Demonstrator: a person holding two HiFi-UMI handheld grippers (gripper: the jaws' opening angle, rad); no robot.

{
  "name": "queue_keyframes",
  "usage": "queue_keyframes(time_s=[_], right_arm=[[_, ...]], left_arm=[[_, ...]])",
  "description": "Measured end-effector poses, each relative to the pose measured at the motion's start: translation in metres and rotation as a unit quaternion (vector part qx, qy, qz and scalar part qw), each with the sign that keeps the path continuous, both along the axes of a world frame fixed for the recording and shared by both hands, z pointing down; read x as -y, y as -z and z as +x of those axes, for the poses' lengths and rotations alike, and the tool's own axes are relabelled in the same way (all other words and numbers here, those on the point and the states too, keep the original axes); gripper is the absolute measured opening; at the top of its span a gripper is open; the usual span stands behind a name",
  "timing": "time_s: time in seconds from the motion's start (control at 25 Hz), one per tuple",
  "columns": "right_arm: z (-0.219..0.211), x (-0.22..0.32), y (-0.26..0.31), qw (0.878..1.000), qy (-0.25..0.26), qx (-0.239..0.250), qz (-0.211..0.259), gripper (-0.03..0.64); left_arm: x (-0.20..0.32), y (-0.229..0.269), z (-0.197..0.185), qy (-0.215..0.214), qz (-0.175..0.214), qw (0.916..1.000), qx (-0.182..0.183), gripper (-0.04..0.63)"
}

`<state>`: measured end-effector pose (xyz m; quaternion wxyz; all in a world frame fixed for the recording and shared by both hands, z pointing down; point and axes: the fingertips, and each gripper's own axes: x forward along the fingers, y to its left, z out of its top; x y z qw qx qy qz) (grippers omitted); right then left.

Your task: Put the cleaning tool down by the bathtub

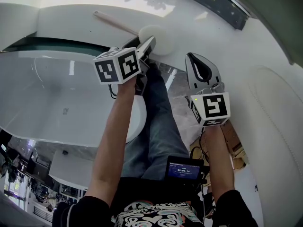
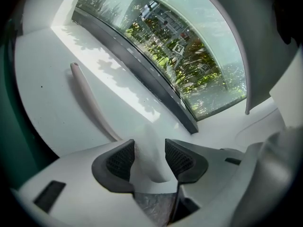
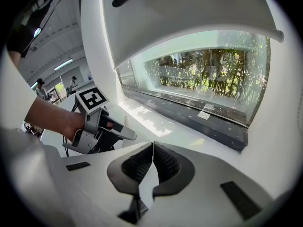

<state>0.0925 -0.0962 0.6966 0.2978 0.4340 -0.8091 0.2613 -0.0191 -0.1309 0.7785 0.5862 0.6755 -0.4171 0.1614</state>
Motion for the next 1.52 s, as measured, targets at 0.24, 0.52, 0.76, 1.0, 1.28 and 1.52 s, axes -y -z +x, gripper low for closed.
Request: queue_keyframes(time_s=[0.24, 0.52, 0.76, 1.0, 1.28, 1.52], right_arm=[[0.004, -0.003, 0.004, 1.000, 0.004, -0.007, 0.006, 0.028], [0.003, -0.006, 0.007, 0.999, 0.021, -0.024, 0.019, 0.028], [0.001, -0.010, 0.012, 0.999, 0.021, -0.020, 0.024, 0.028], [0.002, -0.011, 0.021, 0.999, 0.016, -0.020, 0.032, 0.028], [-0.001, -0.013, 0.042, 0.999, 0.014, -0.022, 0.046, 0.028], [-0.003, -0.013, 0.066, 0.998, 0.009, -0.018, 0.065, 0.028]], left_arm=[[-0.004, 0.006, -0.003, 0.003, -0.001, 1.0000, 0.005, 0.193], [-0.005, 0.018, -0.009, 0.015, 0.014, 0.9998, 0.006, 0.193], [-0.007, 0.023, -0.011, 0.020, 0.019, 0.9996, 0.002, 0.193], [-0.007, 0.036, -0.015, 0.018, 0.034, 0.9993, 0.004, 0.192], [-0.003, 0.061, -0.026, 0.015, 0.061, 0.9980, 0.008, 0.059], [-0.009, 0.084, -0.038, 0.003, 0.080, 0.9966, 0.021, 0.025]])
